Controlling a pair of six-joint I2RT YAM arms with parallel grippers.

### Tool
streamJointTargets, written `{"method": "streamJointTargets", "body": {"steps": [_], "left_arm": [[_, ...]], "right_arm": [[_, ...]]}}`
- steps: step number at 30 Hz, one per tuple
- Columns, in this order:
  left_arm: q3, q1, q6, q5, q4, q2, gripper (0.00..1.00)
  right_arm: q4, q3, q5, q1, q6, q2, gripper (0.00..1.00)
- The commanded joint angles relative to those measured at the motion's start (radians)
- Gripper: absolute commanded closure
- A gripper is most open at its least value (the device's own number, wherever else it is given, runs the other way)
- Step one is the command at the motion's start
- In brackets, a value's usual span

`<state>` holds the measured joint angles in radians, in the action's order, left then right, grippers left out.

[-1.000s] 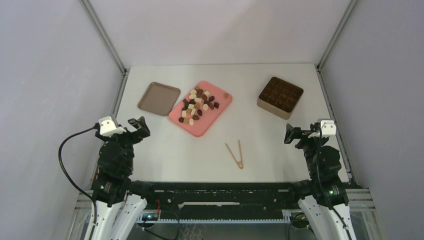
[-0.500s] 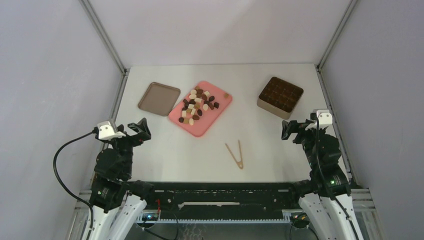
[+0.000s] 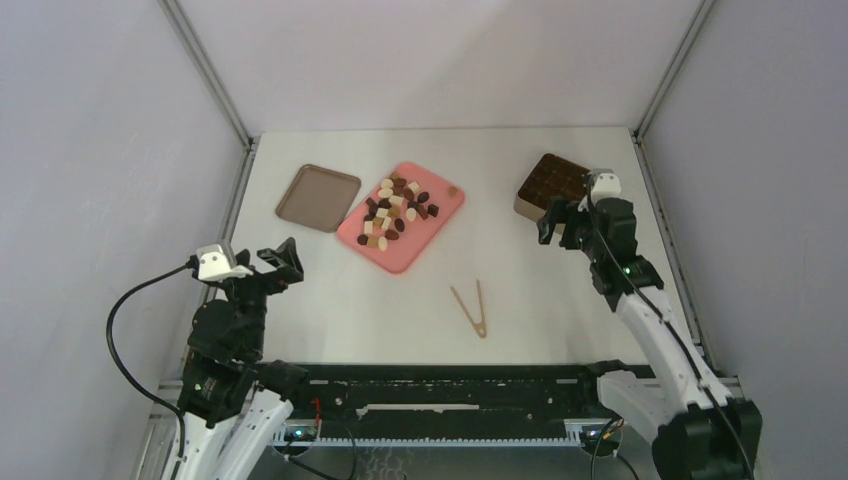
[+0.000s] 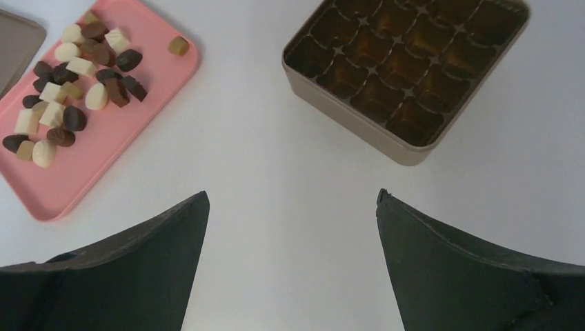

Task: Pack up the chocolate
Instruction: Move the packing box to the center of the board.

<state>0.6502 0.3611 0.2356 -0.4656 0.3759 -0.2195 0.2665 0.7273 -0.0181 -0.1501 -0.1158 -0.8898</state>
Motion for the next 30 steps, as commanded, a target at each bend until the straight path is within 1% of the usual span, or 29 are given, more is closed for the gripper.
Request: {"method": "streamJointTargets", "body": {"steps": [1, 4, 8, 11, 15, 16, 20, 26, 30], "left_arm": [[-0.018, 0.007, -0.019, -0.005, -0.031, -0.011, 0.00], [-0.018, 0.007, -0.021, -0.006, -0.034, -0.024, 0.00], [-0.020, 0.009, -0.024, 0.008, -0.036, -0.042, 0.00], [-0.019, 0.008, -0.028, 0.006, -0.037, -0.050, 0.00], [-0.017, 0.009, -0.030, 0.010, -0.039, -0.070, 0.00], [-0.017, 0.008, -0.030, 0.014, -0.040, -0.075, 0.00], [-0.016, 0.008, -0.033, 0.018, -0.041, -0.088, 0.00], [-0.016, 0.008, -0.036, 0.024, -0.043, -0.095, 0.00], [-0.016, 0.009, -0.036, 0.033, -0.045, -0.095, 0.00]], "right_arm": [[-0.172, 0.070, -0.111, 0.043, -0.053, -0.140, 0.00], [-0.210, 0.103, -0.145, 0.068, -0.041, -0.253, 0.00], [-0.218, 0.168, -0.172, 0.094, 0.004, -0.418, 0.00], [-0.187, 0.239, -0.183, 0.106, 0.053, -0.533, 0.04], [-0.098, 0.365, -0.182, 0.112, 0.134, -0.678, 0.13], [-0.082, 0.389, -0.183, 0.112, 0.153, -0.707, 0.17], [-0.054, 0.450, -0.196, 0.104, 0.204, -0.800, 0.29], [0.019, 0.534, -0.228, 0.075, 0.294, -0.904, 0.45], [0.063, 0.565, -0.213, 0.042, 0.352, -0.947, 0.56]]}}
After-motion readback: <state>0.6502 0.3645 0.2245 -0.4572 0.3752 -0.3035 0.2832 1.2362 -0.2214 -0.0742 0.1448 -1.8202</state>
